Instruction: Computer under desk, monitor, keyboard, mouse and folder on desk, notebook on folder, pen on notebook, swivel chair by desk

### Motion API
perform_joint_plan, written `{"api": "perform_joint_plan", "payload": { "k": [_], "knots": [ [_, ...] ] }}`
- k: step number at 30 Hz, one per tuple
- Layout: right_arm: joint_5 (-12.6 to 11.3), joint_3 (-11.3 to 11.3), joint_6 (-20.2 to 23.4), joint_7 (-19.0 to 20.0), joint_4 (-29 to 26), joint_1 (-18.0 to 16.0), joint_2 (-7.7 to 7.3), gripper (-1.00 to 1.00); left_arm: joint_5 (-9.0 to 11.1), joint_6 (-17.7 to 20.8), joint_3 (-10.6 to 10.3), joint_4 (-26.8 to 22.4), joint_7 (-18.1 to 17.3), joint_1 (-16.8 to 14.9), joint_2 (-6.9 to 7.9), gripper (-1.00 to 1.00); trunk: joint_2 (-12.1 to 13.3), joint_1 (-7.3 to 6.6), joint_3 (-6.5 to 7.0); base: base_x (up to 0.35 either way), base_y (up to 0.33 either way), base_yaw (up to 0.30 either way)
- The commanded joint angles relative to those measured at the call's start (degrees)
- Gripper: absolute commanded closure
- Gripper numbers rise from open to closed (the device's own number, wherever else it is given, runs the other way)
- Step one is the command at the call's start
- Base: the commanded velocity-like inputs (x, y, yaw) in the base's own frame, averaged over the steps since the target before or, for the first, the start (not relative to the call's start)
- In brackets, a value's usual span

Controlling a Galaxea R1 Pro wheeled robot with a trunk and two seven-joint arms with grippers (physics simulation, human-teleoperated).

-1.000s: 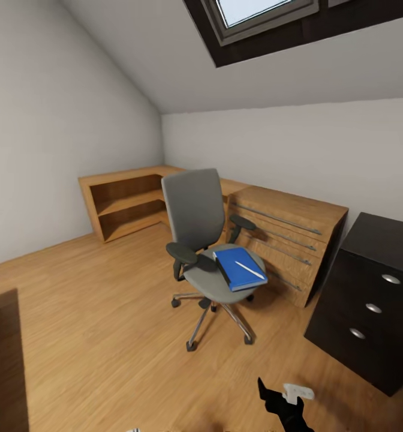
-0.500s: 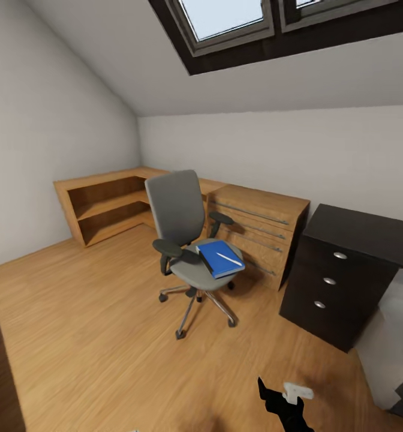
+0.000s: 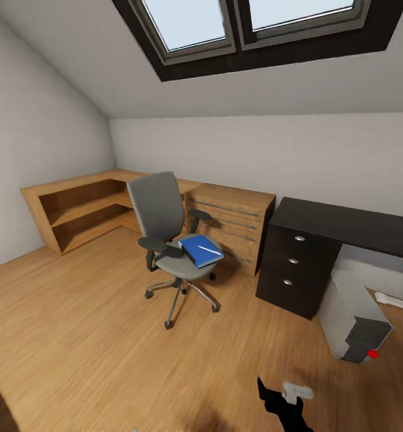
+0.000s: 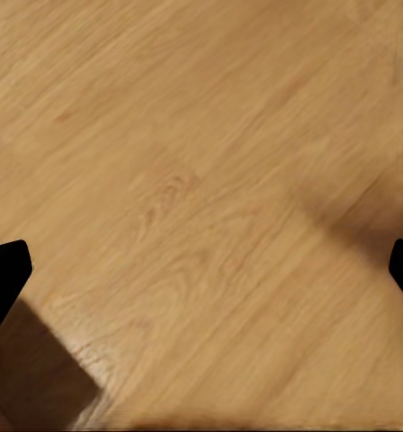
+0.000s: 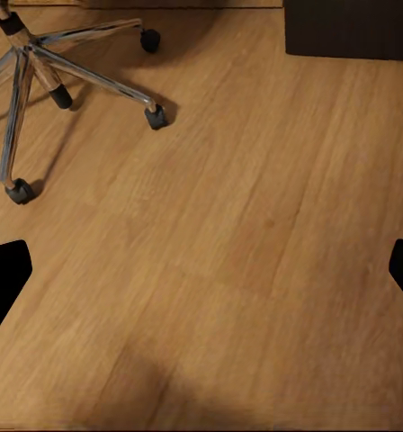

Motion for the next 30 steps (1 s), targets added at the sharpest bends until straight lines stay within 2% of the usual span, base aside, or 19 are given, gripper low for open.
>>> {"api": "perform_joint_plan", "payload": {
  "k": [1, 7, 12, 25, 30],
  "knots": [
    [-0.6, 0.3, -0.2, 0.4, 0.1, -0.1, 0.01, -1.0, 0.6, 0.0, -0.2, -0.1, 0.4, 0.0, 0.04, -1.0, 0.4, -0.26, 0.14, -0.3, 0.183, -0.296],
    [-0.6, 0.3, -0.2, 0.4, 0.1, -0.1, -0.02, -1.0, 0.6, 0.0, -0.2, -0.1, 0.4, 0.0, 0.04, -1.0, 2.8, -1.58, 1.22, -0.309, 0.109, -0.297],
    [-0.6, 0.3, -0.2, 0.4, 0.1, -0.1, 0.06, -1.0, 0.6, -0.1, -0.1, -0.1, 0.7, 0.0, 0.01, -1.0, 4.8, -2.68, 1.97, -0.296, 0.007, -0.096],
    [-1.2, 0.1, -0.1, 0.4, -0.2, -0.1, 0.22, -1.0, 0.6, -0.1, -0.2, -0.5, 0.9, 0.0, 0.02, -1.0, 10.0, -5.53, 4.29, -0.013, 0.0, -0.002],
    [-1.2, 0.2, -0.5, 0.5, -0.9, -0.1, 0.24, -1.0, 0.6, 1.9, -0.2, -6.9, 0.6, 0.0, -0.19, -1.0, 12.0, -6.63, 5.19, 0.0, 0.0, 0.0]
  ]
}}
